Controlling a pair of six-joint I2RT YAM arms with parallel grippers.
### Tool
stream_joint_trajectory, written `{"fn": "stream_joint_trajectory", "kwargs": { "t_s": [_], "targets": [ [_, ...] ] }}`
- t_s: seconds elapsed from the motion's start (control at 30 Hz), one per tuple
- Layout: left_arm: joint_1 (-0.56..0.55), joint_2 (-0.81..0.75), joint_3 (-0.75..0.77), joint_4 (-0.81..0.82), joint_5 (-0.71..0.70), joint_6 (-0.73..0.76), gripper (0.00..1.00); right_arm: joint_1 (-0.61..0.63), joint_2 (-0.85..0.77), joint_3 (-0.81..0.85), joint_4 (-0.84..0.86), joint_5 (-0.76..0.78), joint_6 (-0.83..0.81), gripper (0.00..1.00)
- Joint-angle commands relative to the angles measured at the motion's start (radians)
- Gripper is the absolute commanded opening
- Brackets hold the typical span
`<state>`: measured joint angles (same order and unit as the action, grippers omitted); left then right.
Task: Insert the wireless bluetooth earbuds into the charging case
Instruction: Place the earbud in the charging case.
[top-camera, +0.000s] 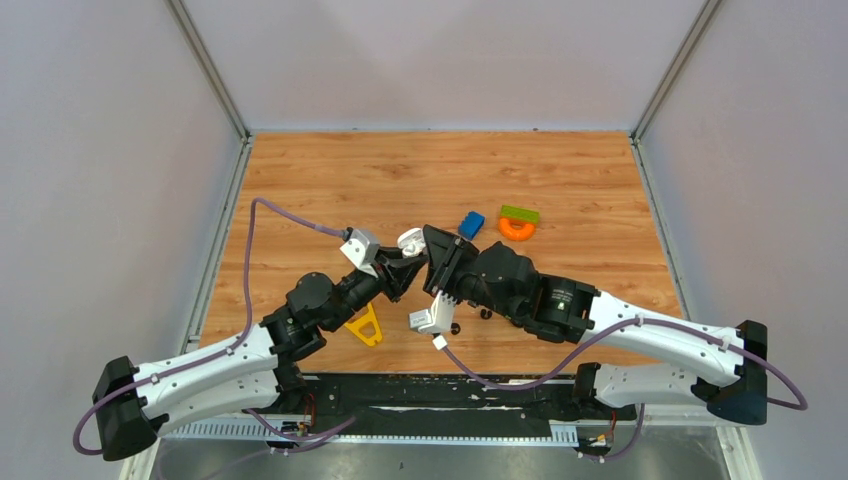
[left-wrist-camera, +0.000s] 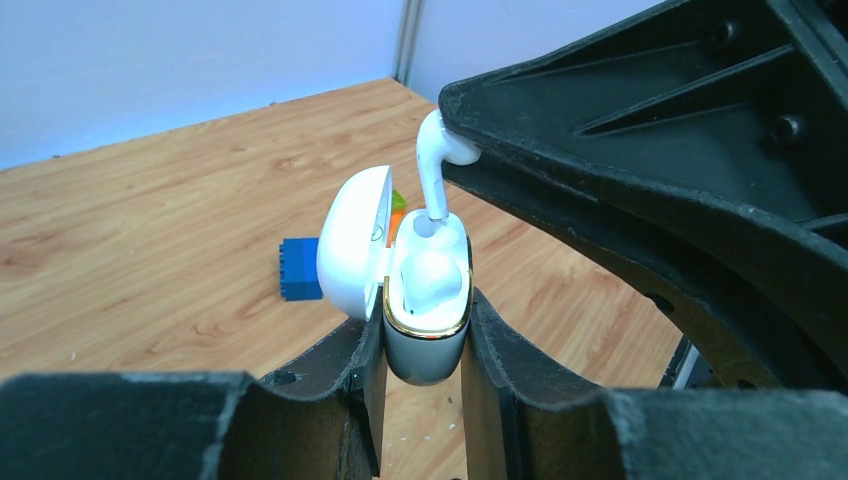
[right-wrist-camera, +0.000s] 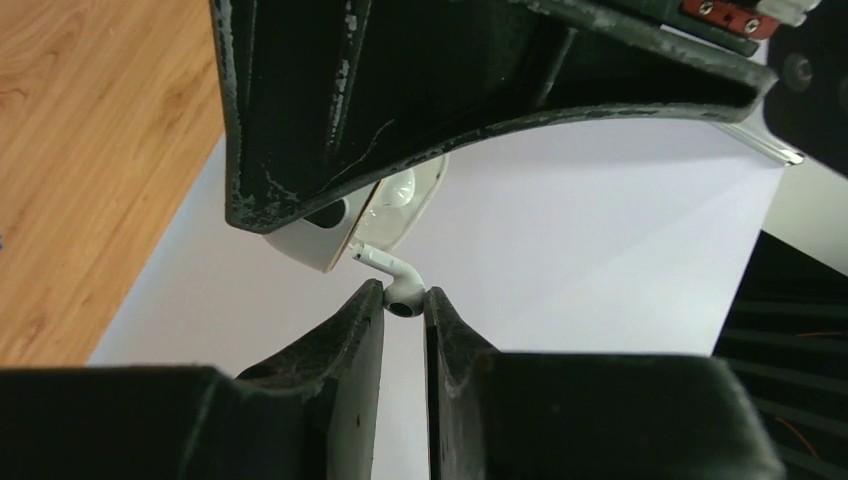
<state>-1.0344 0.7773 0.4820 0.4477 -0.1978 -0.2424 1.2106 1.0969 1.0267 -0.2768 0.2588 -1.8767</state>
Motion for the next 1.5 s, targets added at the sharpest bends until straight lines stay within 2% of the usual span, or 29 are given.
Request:
{"fn": "stream_joint_trajectory", "kwargs": {
  "t_s": [0.0, 1.47],
  "targets": [
    [-0.002, 0.002, 0.055, 0.014, 0.016, 0.042, 0.00, 0.017, -0.008, -0.001, 0.108, 0.008, -0.086, 0.14],
    [-0.002, -0.052, 0.040, 0.010, -0.023, 0.020, 0.00, 0.017, 0.000, -0.068, 0.161, 0.063, -0.149, 0.15]
  ]
}}
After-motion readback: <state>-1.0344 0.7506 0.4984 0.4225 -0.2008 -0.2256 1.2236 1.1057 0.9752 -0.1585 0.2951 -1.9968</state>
